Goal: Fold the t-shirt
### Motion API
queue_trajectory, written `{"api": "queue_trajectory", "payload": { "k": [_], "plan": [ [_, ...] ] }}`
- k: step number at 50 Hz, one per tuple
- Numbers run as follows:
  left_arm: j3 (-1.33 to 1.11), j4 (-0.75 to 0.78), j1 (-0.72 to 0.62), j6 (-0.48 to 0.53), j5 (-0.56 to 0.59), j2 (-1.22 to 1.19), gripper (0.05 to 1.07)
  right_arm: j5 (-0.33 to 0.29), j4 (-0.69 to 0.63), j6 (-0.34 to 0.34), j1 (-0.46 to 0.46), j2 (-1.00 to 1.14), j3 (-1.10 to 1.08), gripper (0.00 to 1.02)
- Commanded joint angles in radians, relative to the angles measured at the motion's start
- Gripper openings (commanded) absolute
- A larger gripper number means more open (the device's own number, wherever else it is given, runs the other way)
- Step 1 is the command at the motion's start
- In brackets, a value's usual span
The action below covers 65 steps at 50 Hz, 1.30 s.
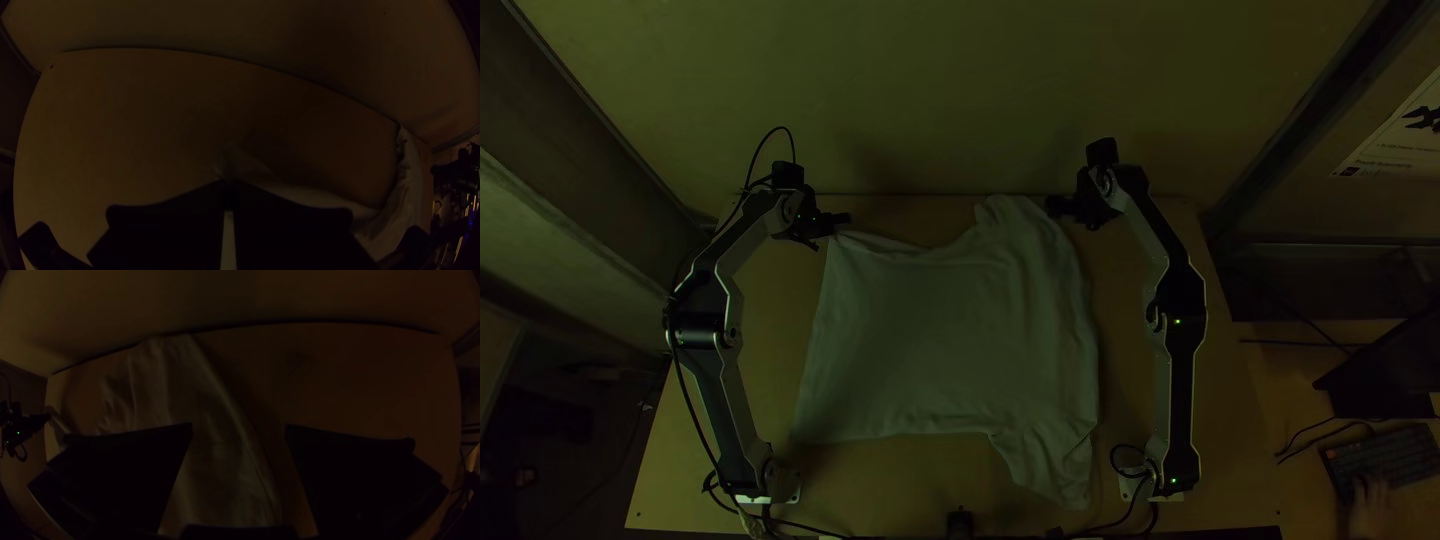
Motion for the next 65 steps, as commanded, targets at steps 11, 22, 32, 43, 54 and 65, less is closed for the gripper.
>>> {"api": "queue_trajectory", "payload": {
  "k": [11, 22, 32, 43, 54, 65],
  "plan": [
    [0.037, -0.011, 0.016, -0.025, -0.002, -0.035, 0.08, -0.005, -0.036, 0.018, 0.016, 0.065, 0.029, 0.65],
    [0.047, -0.011, 0.018, -0.027, -0.002, -0.031, 0.08, -0.005, -0.036, 0.021, 0.023, 0.091, 0.042, 0.53],
    [0.045, -0.016, 0.018, -0.03, -0.001, -0.029, 0.08, -0.005, -0.015, 0.022, 0.038, 0.122, 0.065, 0.43],
    [0.04, -0.019, 0.013, -0.031, -0.002, -0.031, 0.08, 0.014, 0.028, 0.022, 0.041, 0.106, 0.067, 0.02],
    [0.09, -0.026, 0.024, -0.066, -0.002, 0.011, 0.08, 0.026, 0.056, 0.015, 0.009, 0.077, 0.067, 0.02],
    [0.088, -0.03, 0.041, -0.065, -0.015, 0.029, 0.08, 0.034, 0.044, -0.008, -0.039, 0.048, 0.041, 0.02]
  ]
}}
